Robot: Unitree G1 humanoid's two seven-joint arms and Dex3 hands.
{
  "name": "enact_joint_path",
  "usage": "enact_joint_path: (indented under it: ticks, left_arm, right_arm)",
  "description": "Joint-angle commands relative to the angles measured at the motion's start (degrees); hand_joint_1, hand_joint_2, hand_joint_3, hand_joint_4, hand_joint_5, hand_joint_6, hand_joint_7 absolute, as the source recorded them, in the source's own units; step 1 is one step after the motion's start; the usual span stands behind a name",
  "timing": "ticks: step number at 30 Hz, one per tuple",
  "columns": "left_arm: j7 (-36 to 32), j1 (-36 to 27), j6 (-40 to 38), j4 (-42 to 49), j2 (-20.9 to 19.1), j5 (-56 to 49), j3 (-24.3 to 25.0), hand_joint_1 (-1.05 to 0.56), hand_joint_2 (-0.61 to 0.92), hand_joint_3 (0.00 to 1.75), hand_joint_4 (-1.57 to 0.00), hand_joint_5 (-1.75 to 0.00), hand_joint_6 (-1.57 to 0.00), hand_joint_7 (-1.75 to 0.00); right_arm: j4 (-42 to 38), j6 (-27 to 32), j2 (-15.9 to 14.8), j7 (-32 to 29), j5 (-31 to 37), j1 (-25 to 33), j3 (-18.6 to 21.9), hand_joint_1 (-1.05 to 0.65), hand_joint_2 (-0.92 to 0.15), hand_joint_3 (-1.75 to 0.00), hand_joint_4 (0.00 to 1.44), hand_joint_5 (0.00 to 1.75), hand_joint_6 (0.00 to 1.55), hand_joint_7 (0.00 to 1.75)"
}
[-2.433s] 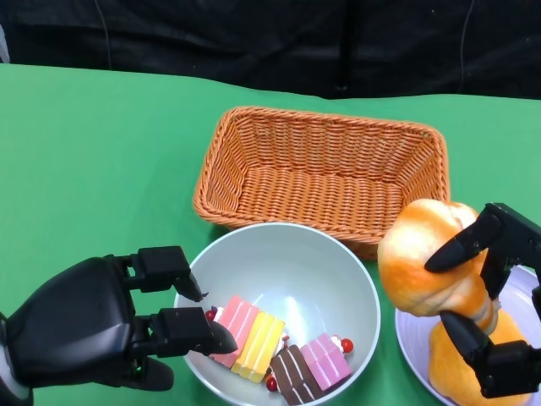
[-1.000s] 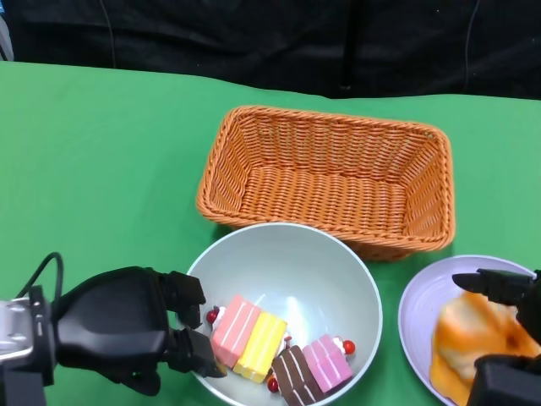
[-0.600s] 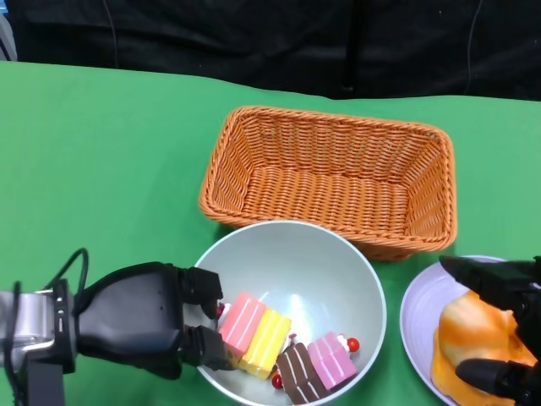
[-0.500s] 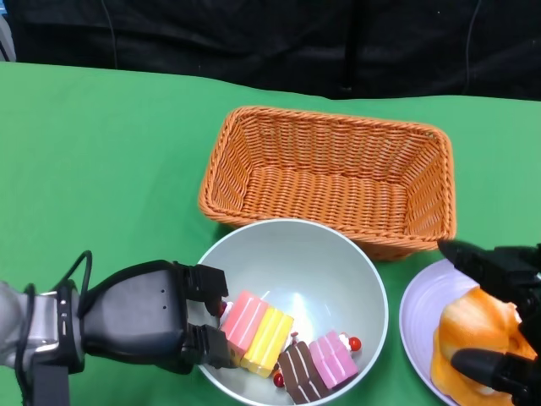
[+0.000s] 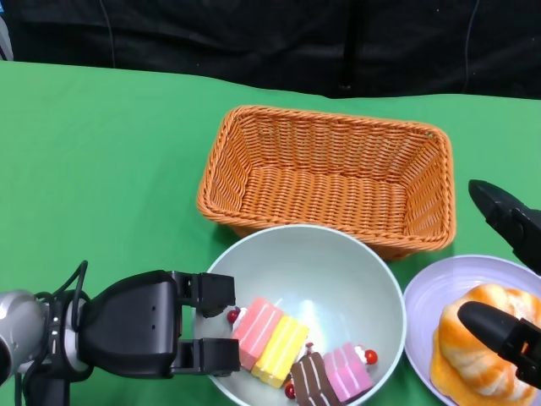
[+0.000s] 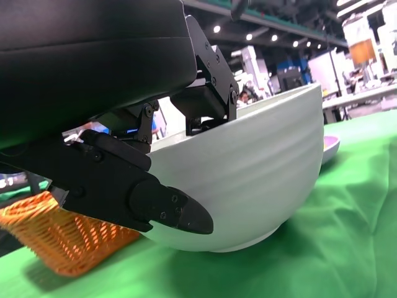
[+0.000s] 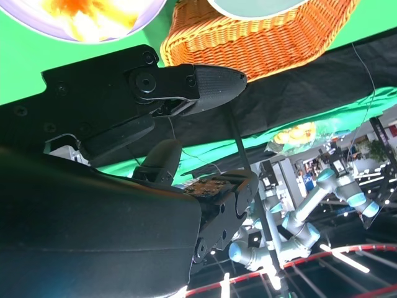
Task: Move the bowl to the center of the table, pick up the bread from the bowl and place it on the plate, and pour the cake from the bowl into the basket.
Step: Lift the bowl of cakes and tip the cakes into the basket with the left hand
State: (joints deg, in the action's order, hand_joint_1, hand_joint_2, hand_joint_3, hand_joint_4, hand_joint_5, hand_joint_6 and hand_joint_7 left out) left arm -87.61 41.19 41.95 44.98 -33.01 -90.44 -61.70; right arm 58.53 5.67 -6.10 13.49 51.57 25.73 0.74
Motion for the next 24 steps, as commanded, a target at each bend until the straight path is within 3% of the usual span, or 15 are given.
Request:
enact_joint_path:
  ticks: [1, 6, 8, 12, 13, 14, 16, 19, 24]
  left_arm:
    - [-2.46, 0.29, 1.53, -3.71, -3.17, 3.01, 0.9, -0.32, 0.87, 0.24, -0.93, -1.75, -0.67, -1.74]
    - [2.64, -2.42, 7.39, -11.03, -7.4, 10.04, 4.68, -0.31, 0.84, 0.28, -0.95, -1.75, -0.68, -1.75]
    - [5.47, -3.63, 9.52, -13.48, -8.75, 12.77, 6.39, -0.3, 0.65, 0.65, -0.97, -1.75, -0.69, -1.75]
    - [8.64, -5.05, 10.85, -15.43, -9.33, 14.16, 8.75, -0.29, 0.56, 0.82, -0.97, -1.75, -0.7, -1.75]
    - [12.4, -6.63, 14.71, -17.86, -10.84, 20.16, 11.05, -0.29, 0.56, 0.82, -0.97, -1.75, -0.7, -1.75]
    - [15.8, -7.93, 17.91, -19.79, -11.96, 25.26, 13.08, -0.27, 0.37, 1.1, -1.02, -1.75, -0.74, -1.75]
    - [21.72, -10.12, 22.09, -22.45, -12.92, 33.16, 16.72, -0.26, 0.23, 1.31, -1.06, -1.75, -0.76, -1.75]
    - [29.64, -12.44, 25.21, -23.91, -12.21, 41.25, 21.27, -0.24, 0.24, 1.39, -1.08, -1.75, -0.79, -1.75]
    - [42.51, -15.41, 28.97, -24.7, -10.13, 50.4, 27.94, -0.26, 0.31, 1.39, -1.06, -1.75, -0.79, -1.75]
  right_arm:
    - [1.47, -1.21, 1.61, -0.86, -1.38, 1.16, 1.01, -0.64, -0.92, -0.41, 0.13, 1.04, 0.37, 0.11]
    - [1.47, -3.17, 4.8, -3.5, -6.73, 4.18, 1.12, -0.64, -0.92, -0.4, 0.1, 1.02, 0.37, 0.12]
    - [1.47, -3.95, 5.69, -4.51, -8.66, 5.47, 0.97, -0.62, -0.92, -0.39, 0.12, 1.03, 0.37, 0.12]
    - [1.47, -4.41, 5.73, -5.07, -9.51, 6.12, 1.06, -0.61, -0.92, -0.38, 0.12, 1.04, 0.37, 0.13]
    - [0.08, -6.52, 6.4, -6.78, -13.15, 7.98, 0.26, -0.61, -0.92, -0.38, 0.12, 1.04, 0.37, 0.13]
    - [-1.18, -8.38, 6.81, -8.25, -16.03, 9.51, -0.27, -0.55, -0.92, -0.35, 0.14, 1.13, 0.4, 0.22]
    - [-3.35, -11.55, 6.91, -10.83, -19.44, 11.7, -0.8, -0.51, -0.92, -0.32, 0.14, 1.2, 0.42, 0.29]
    - [-5.72, -15.28, 5.99, -13.5, -21.52, 13.76, -0.92, -0.42, -0.92, -0.29, 0.22, 1.24, 0.22, 0.83]
    - [-7.73, -18.07, 4.45, -14.64, -24.86, 16.01, -1.86, -0.34, -0.9, -0.3, 0.23, 1.23, 0.19, 0.96]
